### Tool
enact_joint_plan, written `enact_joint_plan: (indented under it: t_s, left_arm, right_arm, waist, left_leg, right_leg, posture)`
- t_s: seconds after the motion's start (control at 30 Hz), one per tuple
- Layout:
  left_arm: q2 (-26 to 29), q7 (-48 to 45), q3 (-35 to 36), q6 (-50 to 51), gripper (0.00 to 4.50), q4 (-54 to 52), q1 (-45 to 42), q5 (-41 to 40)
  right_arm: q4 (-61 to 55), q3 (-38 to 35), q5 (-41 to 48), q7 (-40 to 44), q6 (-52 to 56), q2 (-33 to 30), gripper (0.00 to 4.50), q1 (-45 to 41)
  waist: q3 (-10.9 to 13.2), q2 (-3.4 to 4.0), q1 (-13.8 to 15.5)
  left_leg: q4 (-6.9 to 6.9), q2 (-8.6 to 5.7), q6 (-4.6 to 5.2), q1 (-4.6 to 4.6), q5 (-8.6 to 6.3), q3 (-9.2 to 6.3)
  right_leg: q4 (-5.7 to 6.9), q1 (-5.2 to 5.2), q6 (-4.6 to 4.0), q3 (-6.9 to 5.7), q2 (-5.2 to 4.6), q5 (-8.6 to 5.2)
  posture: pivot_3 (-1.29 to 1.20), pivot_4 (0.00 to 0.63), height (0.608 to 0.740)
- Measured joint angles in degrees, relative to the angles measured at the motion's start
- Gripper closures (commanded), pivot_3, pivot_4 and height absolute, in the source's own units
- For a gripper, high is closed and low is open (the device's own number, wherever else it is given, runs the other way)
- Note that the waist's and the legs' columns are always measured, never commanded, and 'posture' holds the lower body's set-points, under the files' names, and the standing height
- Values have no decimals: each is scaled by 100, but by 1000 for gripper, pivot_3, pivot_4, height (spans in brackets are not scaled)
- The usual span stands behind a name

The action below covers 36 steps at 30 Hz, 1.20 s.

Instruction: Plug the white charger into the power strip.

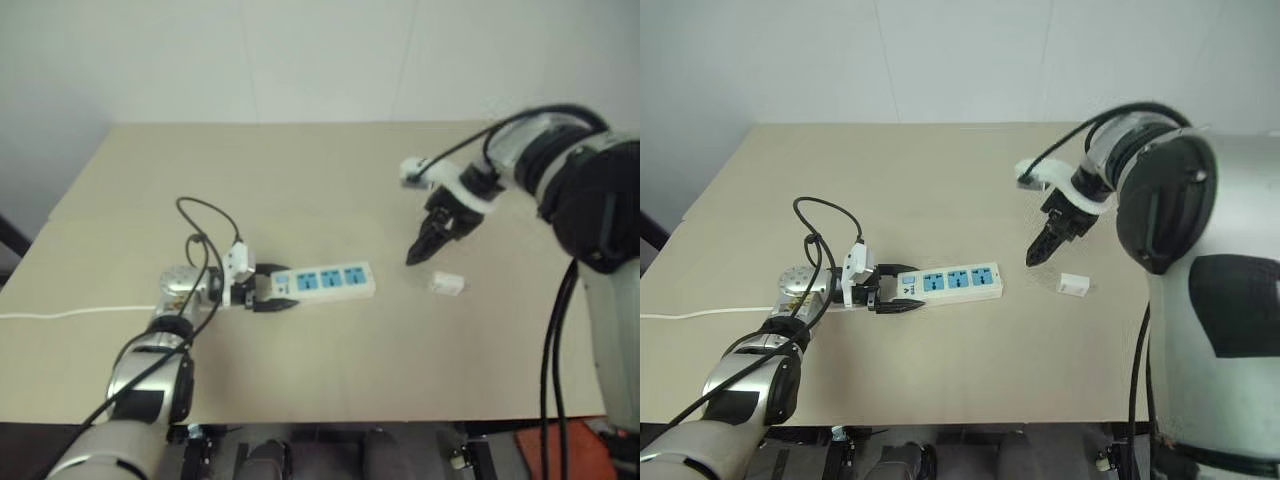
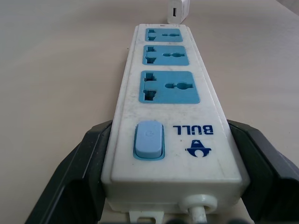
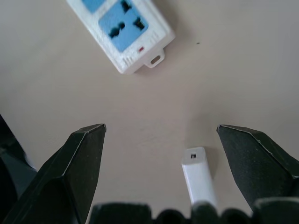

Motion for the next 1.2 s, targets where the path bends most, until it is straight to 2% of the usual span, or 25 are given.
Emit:
enact_joint_plan:
  t_s: [0.1, 0.27, 0.57, 0.87, 1.2]
  left_arm:
    - [9, 0, 5, -1, 1213, -4, 4, -1]
    - [80, -9, 10, 8, 1213, -2, 5, 5]
    - [65, 14, 8, 9, 1213, -2, 4, 8]
    - [61, 42, 15, 9, 1213, -2, 4, 5]
    - [68, 64, 37, 9, 1213, -2, 16, 2]
  right_arm:
    - [1, -170, -13, -216, -1608, -398, 0, 477]
    - [1, -132, -12, -452, -2410, -586, 0, 687]
    - [0, 102, -7, -557, -2322, -367, 0, 817]
    - [0, 480, -12, -1097, -2071, 30, 0, 1045]
    - [0, 793, -41, -1506, -2217, 29, 0, 1222]
  waist:
    - [0, 0, -23]
    - [0, 0, -122]
    - [0, 0, -125]
    - [0, 0, -125]
    - [0, 0, -129]
  left_leg:
    - [1, -1, 0, 0, 0, 0]
    - [1, 4, -1, 1, 1, 12]
    - [3, 4, -2, 1, 3, 11]
    - [6, 4, -3, 2, 4, 8]
    - [10, 4, -3, 3, 4, 8]
  right_leg:
    - [-2, 2, 0, 0, -1, 0]
    - [-6, 4, 0, 0, -1, 0]
    - [-5, 5, -1, 0, 0, 1]
    - [-5, 6, -2, 0, 0, 1]
    - [-4, 7, -4, 0, 0, 2]
  posture:
    - [0, 150, 740]
    - [0, 150, 740]
    - [0, 150, 740]
    - [0, 150, 740]
    - [0, 150, 740]
